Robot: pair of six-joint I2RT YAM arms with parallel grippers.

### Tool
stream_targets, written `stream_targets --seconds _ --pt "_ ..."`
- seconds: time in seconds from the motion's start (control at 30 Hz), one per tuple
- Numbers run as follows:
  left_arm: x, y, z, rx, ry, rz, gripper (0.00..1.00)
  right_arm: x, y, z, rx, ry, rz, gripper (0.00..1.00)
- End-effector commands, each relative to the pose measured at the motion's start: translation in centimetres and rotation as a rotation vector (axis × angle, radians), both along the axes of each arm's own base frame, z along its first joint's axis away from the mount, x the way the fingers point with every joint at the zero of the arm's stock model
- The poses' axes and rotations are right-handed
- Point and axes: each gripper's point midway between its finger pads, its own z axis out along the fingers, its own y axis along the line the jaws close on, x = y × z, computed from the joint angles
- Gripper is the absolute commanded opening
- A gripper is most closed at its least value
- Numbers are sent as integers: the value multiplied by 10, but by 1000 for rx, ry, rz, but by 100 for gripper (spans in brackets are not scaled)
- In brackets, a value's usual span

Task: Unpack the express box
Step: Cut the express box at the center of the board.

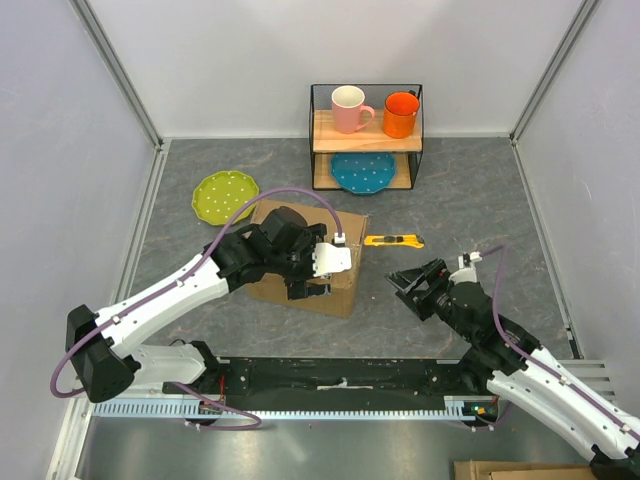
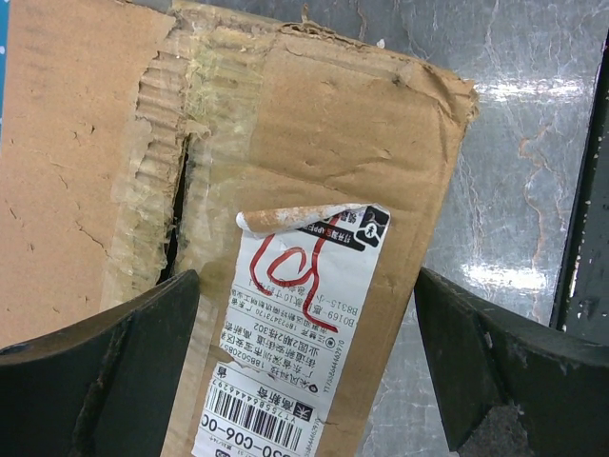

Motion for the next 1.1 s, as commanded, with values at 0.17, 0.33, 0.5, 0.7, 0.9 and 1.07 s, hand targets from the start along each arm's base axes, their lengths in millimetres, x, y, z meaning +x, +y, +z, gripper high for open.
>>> stream_targets --seconds 0.17,0.33,0.5,0.7,0.9,1.07 --pt "-3 5 4 0 42 43 99 37 6 98 135 -367 -88 87" --pt "-3 2 5 -7 46 34 99 50 15 99 112 -382 -98 86" --pt "-3 3 3 -3 46 36 99 63 14 97 104 -384 -153 83" --pt "-5 5 2 -5 48 36 99 72 10 92 100 -377 -204 77" --pt "-6 5 4 -8 50 35 99 83 16 89 92 -375 -220 73" --pt "-6 5 6 -9 49 35 99 89 17 86 67 -376 -235 71"
